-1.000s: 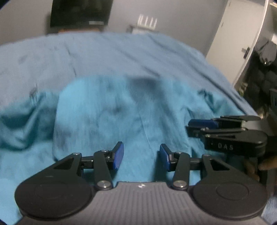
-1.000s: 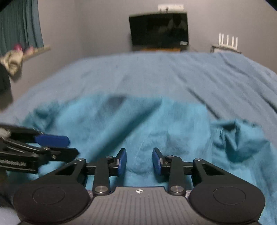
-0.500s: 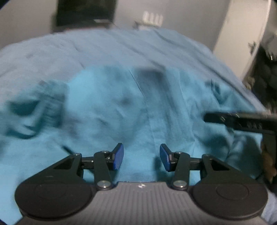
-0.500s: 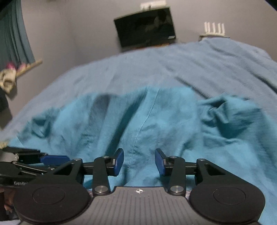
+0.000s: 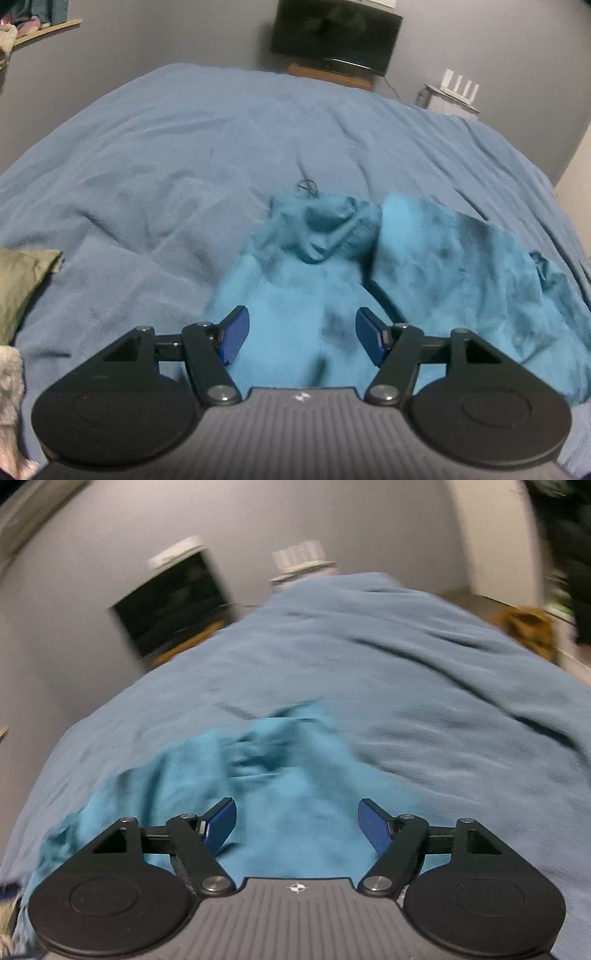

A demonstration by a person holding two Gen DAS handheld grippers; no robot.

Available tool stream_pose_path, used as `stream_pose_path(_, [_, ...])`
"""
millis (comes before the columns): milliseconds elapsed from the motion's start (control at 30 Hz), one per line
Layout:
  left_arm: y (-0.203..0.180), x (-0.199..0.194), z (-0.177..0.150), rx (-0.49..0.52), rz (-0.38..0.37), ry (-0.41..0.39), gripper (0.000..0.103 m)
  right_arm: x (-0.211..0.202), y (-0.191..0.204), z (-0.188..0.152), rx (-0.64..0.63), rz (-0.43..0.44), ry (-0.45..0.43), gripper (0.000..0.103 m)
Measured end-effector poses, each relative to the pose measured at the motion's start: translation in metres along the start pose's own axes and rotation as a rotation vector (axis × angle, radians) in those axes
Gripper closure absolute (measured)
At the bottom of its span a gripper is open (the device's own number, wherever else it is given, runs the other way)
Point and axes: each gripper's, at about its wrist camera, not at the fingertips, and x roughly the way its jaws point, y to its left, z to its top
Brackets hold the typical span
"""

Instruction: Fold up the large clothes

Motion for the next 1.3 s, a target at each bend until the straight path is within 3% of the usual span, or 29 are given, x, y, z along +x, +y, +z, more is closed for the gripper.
stream_pose_path(133, [-0.04,0.008,-0.003,-0.007,-0.159,-0.014,0.041,-0.011,-0.04,-0.017,0.144,-0.082,0.046,0.022])
stream_pose_path(233, [-0.098,0.028,-0.006,0.087,-0.17,-0.016,0.041,-0.007,-0.061,-0.032,0.282,-0.025,0.124,0.021])
stream_pose_path(333, [-0.147,0.05,-0.013,0.163,-0.201,-0.009,0.041,0.003,-0.059,-0.034,0.295,-0.012,0.16,0.019])
stream_pose_path(433, [-0.175,0.072,-0.03,0.186,-0.185,0.035,0.041,0.024,-0.051,-0.036,0.286,-0.027,0.234,0.019])
stream_pose_path(567, [-0.18,0.098,-0.053,0.239,-0.12,0.097,0.041,0.038,-0.045,-0.039,0.278,-0.072,0.263,0.019])
stream_pose_path(733, [-0.171,0.104,-0.056,0.222,-0.124,0.113,0.041,0.068,-0.055,-0.043,0.402,-0.052,0.305,0.017])
stream_pose_path(933, [-0.172,0.112,-0.059,0.244,-0.115,0.134,0.04,0.087,-0.053,-0.05,0.485,-0.012,0.273,0.017])
stream_pose_path(1167, [-0.187,0.126,-0.071,0.354,-0.05,0.142,0.04,0.095,-0.042,-0.048,0.47,0.077,0.206,0.047])
stream_pose_path(1300, [-0.184,0.109,-0.068,0.339,-0.061,0.104,0.04,0.091,-0.043,-0.045,0.482,0.11,0.189,0.062])
